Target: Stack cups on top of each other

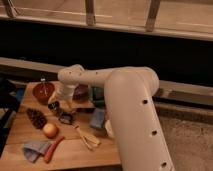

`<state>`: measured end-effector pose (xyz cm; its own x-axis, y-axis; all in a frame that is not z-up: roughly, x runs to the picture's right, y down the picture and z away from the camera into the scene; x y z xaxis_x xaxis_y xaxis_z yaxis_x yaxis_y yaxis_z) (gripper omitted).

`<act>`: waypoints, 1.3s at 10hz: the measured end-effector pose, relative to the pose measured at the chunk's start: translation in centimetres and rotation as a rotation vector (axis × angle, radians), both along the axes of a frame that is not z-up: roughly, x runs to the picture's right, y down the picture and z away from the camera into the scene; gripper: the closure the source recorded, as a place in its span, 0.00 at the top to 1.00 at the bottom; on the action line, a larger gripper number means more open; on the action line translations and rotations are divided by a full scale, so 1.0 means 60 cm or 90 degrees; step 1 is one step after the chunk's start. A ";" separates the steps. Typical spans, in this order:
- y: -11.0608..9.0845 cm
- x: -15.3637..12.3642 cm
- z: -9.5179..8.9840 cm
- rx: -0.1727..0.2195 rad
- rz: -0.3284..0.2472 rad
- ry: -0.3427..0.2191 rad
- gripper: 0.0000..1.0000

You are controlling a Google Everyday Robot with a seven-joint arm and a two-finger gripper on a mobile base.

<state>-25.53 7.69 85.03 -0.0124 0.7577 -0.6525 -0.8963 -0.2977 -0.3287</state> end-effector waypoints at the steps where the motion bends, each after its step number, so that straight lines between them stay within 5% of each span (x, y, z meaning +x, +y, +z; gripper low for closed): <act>1: 0.003 -0.001 -0.001 0.000 -0.002 0.001 0.74; 9: 0.017 -0.004 0.027 -0.019 -0.001 0.010 0.74; 13: 0.032 -0.013 0.043 -0.035 -0.005 0.005 0.41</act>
